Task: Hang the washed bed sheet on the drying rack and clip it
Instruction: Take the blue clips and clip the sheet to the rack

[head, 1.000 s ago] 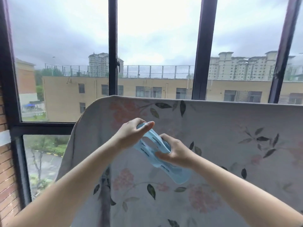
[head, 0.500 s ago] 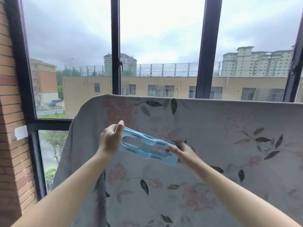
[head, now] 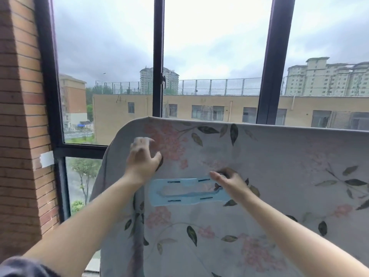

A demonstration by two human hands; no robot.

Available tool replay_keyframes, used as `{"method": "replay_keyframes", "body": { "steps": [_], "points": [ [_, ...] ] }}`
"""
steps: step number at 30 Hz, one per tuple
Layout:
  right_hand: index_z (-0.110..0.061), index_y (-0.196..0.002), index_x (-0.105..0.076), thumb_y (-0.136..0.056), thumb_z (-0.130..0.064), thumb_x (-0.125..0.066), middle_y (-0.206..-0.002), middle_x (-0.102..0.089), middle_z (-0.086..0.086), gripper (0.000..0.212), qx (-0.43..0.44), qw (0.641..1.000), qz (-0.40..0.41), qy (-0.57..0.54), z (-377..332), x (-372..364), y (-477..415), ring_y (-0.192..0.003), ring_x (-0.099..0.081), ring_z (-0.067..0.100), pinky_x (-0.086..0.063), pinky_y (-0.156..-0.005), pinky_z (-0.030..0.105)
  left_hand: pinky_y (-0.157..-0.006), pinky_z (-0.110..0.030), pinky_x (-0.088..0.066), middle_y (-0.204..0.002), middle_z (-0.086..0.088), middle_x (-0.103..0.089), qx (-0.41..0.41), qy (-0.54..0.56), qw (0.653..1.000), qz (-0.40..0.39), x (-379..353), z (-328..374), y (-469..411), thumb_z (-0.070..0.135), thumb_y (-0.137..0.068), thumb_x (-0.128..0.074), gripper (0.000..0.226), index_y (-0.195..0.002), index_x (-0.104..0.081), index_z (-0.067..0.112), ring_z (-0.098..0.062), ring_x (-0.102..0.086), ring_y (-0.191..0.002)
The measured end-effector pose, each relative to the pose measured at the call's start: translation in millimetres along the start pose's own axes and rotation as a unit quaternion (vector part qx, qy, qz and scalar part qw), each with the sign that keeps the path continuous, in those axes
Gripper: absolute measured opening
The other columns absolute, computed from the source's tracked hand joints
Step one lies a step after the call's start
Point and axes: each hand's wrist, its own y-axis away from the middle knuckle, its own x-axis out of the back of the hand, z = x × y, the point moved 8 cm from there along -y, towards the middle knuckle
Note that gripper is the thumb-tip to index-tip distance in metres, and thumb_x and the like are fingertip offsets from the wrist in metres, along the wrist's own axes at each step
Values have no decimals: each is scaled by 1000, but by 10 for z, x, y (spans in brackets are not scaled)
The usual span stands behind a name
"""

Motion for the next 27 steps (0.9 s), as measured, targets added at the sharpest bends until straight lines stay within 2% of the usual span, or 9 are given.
{"method": "replay_keyframes", "body": {
  "steps": [2,5,8,11,14,17,21,24,27],
  "points": [
    [-20,-82,-65,-72,-55,-67,-66,-67,-3,37,9,1000,-3,0,-97,-42,-99,-63,-62,12,-42,-63,30,-102,-46,-35,-134,-9,-40,-95,-57,991,70,202,269,-312,26,-85,-61,46,-127,-46,13,-28,-36,-126],
    [-21,-84,-64,-62,-62,-63,-71,-69,-3,46,59,998,-1,20,-353,-64,-248,-68,-64,12,-46,-65,30,-109,-52,-24,-142,-4,-35,-138,-158,978,-14,82,426,-804,32,-89,-55,50,-135,-37,22,-26,-31,-132],
    [-24,-86,-60,-71,-52,-69,-81,-65,-6,32,110,992,-14,60,-609,-46,-347,-74,-61,10,-46,-64,26,-98,-48,-36,-125,-6,-54,-141,-186,969,-83,-54,202,-1036,32,-91,-52,36,-125,-45,21,-25,-51,-113],
    [-29,-91,-59,-73,-50,-70,-88,-64,-9,30,124,987,-47,86,-686,-105,-399,-81,-61,9,-46,-66,21,-79,-41,-42,-104,-11,-56,-15,-102,994,-42,97,-485,-1054,36,-86,-63,42,-114,-44,12,-30,-53,-94],
    [-26,-94,-60,-74,-48,-71,-92,-63,-5,31,65,991,-42,105,-382,-259,-436,-82,-60,14,-46,-67,24,-74,-38,-39,-114,-20,-58,165,-35,981,-99,20,-1286,-698,35,-81,-69,54,-120,-43,7,-36,-55,-103],
    [-27,-91,-54,-75,-51,-65,-88,-59,-9,31,36,976,-56,207,-31,-524,-339,-84,-59,16,-45,-69,30,-76,-39,-39,-116,-23,-57,158,-37,985,-62,-93,-1529,-403,30,-80,-71,51,-116,-47,4,-37,-53,-108],
    [-35,-100,-47,-82,-51,-63,-89,-44,-22,29,64,917,-163,358,79,-899,-44,-90,-51,9,-36,-69,23,-79,-41,-43,-120,-18,-50,176,17,983,-50,-153,-1652,-218,32,-74,-76,66,-123,-38,10,-39,-51,-108],
    [-27,-103,-56,-78,-48,-70,-94,-58,-14,36,75,970,-90,214,-122,-796,-124,-87,-59,10,-44,-71,22,-74,-38,-40,-122,-16,-54,196,69,977,-48,-178,-1733,-72,27,-75,-77,75,-132,-29,19,-39,-55,-105],
    [-19,-97,-57,-81,-35,-71,-83,-61,-7,26,83,995,52,12,-391,-573,-300,-71,-57,2,-41,-57,10,-75,-37,-39,-126,-20,-53,217,84,972,-40,-162,-1746,-1,26,-77,-75,76,-134,-26,16,-40,-54,-107]
  ]
}}
